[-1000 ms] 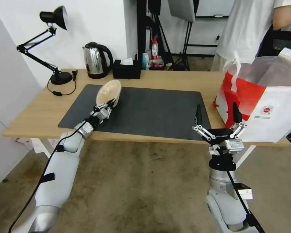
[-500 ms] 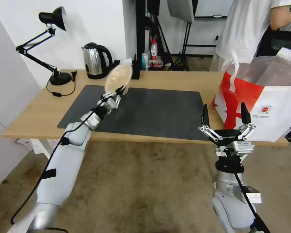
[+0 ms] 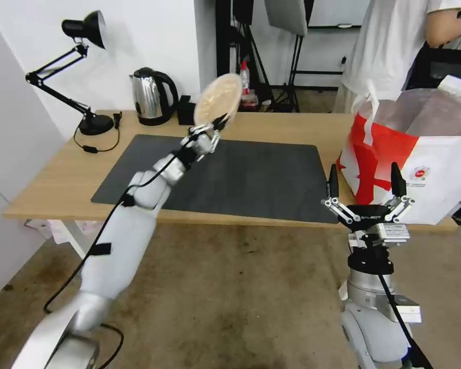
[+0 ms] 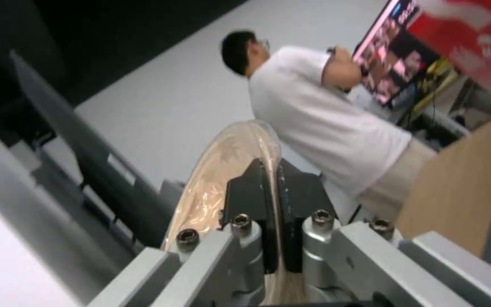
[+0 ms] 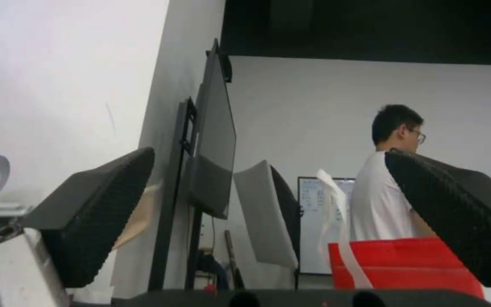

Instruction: Pick up the trash from the table and place it into the takeout bag.

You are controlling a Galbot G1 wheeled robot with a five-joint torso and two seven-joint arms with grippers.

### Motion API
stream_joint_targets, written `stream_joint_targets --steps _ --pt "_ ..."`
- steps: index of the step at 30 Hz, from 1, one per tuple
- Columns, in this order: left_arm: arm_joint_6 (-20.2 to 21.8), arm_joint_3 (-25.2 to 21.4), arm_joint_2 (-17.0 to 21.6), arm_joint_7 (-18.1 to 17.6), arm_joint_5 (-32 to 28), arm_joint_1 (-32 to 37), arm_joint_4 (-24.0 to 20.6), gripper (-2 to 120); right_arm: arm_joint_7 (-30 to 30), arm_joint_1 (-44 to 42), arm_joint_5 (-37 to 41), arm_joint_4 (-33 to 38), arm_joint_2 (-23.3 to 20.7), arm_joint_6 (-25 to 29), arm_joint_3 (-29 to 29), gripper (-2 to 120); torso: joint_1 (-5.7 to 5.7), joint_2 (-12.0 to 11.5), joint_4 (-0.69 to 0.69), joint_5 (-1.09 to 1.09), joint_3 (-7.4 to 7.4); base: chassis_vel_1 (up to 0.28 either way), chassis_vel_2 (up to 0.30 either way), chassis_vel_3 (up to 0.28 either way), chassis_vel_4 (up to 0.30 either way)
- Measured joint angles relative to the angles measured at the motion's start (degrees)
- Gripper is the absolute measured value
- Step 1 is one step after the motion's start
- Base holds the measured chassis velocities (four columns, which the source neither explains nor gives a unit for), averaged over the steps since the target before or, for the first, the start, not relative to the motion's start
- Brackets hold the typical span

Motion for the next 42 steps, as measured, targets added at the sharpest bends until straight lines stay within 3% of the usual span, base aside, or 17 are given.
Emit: stream_joint_targets --steps 23,32,42 --pt "2.24 14.09 -3.01 -1.84 -4.04 -15.42 3.32 1 -1.61 -1.78 0.04 0.74 0.80 1.32 0.66 100 0.00 0.00 0.02 -0.01 0.00 0.000 0.000 0.000 0.000" --pt "2.63 20.62 -7.00 -3.49 -4.58 -19.43 6.32 1 -1.70 -2.10 0.03 1.36 1.70 1.53 0.58 100 0.00 0.00 0.01 -0.01 0.00 0.000 0.000 0.000 0.000" --pt "2.71 24.52 -9.71 -3.67 -4.72 -23.00 9.22 1 -2.50 -2.52 0.02 2.26 2.83 1.92 0.25 100 0.00 0.00 0.02 -0.01 0.00 0.000 0.000 0.000 0.000"
